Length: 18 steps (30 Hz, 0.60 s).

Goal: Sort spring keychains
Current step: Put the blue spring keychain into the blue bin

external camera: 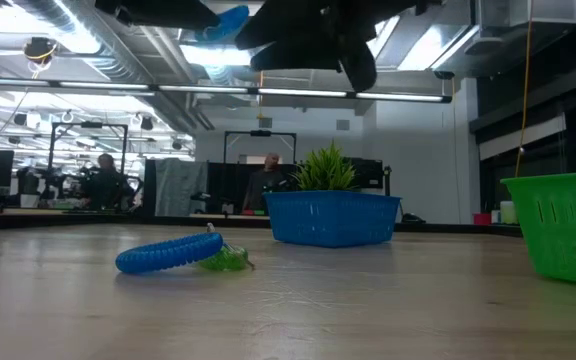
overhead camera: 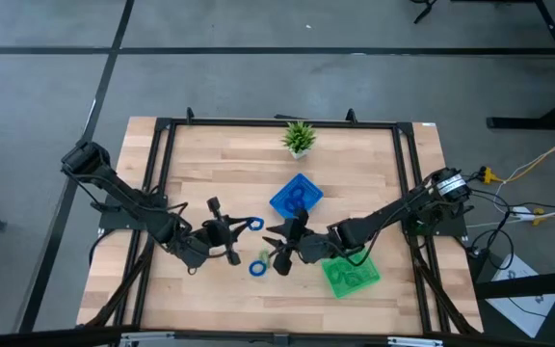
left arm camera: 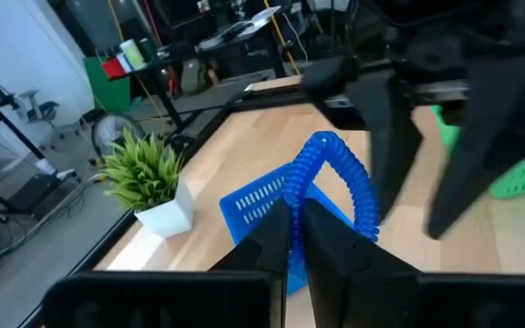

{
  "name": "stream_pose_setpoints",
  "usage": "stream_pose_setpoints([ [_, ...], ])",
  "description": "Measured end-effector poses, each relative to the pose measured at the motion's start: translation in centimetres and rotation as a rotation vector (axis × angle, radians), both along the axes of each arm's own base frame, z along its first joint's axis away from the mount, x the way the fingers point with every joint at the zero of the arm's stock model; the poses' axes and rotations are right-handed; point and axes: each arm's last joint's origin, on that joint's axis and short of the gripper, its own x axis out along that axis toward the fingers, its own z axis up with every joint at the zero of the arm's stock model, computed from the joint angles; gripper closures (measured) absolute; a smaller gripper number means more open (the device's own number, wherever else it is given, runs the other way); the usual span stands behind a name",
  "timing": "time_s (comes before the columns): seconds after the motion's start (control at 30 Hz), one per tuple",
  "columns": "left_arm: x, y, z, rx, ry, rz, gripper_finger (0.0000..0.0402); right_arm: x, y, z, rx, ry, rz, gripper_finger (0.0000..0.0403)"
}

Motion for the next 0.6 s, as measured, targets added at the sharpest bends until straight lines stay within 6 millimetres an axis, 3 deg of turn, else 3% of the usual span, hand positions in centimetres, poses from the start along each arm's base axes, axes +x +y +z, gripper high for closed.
stream_pose_setpoints([
  [0.6,0.6,-0.5,-1.4,0.089,0.086,-0.044,0.0386,1.4,-2.5,0.7,0.076,-0.060,0.106,0.0275],
])
